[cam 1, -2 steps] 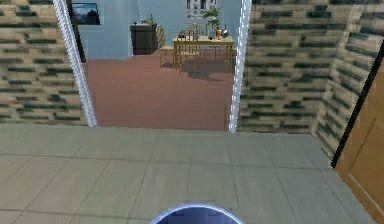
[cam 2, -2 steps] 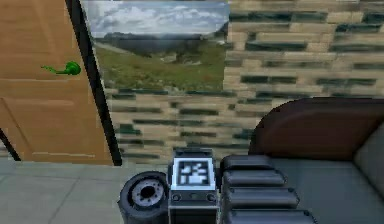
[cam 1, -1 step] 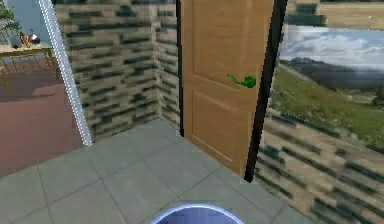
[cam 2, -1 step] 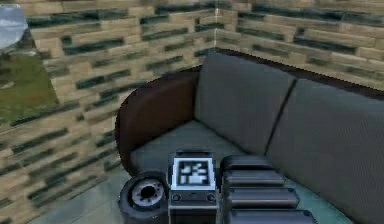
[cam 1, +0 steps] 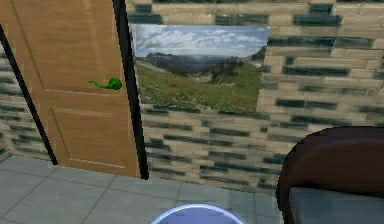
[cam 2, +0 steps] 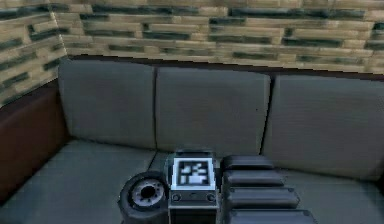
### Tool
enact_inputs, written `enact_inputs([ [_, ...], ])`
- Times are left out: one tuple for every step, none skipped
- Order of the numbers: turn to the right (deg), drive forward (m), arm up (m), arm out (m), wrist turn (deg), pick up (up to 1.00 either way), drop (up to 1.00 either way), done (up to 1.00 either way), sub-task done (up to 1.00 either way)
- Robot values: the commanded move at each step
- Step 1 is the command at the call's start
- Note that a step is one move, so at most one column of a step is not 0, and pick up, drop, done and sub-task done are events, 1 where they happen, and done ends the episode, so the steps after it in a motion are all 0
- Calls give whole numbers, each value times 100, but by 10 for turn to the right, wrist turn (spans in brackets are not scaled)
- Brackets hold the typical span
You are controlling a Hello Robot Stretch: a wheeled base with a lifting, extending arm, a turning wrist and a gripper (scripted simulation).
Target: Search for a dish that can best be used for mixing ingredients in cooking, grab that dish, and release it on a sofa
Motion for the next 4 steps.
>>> enact_inputs([
  [0,0,0,48,0,0,0,0,0],
  [0,0,0,0,450,0,0,0,0],
  [0,0,0,0,450,0,0,0,0],
  [0,0,0,0,270,0,0,0,0],
])
